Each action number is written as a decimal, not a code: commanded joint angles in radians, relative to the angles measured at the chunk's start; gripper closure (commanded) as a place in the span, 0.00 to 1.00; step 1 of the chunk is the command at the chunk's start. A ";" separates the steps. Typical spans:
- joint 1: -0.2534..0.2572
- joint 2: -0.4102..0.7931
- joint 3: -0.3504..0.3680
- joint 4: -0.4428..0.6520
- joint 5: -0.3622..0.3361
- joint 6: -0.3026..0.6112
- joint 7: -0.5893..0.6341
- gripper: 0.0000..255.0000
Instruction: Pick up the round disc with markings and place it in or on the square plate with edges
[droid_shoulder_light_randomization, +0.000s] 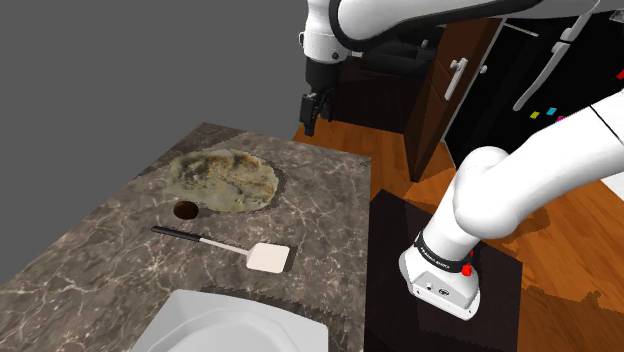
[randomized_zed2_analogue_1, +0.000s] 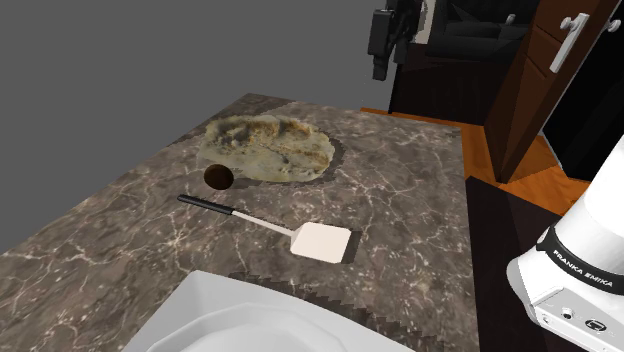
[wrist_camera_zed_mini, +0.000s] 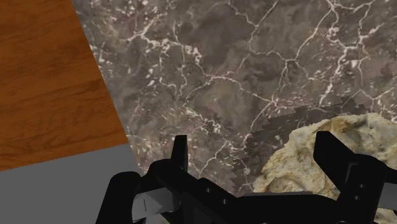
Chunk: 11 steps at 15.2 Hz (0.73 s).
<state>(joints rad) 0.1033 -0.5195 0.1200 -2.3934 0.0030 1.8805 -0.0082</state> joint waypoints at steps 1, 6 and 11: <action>0.020 0.046 0.027 0.016 0.014 0.036 0.015 0.00; 0.062 0.173 0.090 0.082 0.032 0.113 0.048 0.00; 0.098 0.306 0.151 0.166 0.028 0.176 0.086 0.00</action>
<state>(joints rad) 0.1916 -0.2398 0.2551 -2.2495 0.0319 2.0487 0.0636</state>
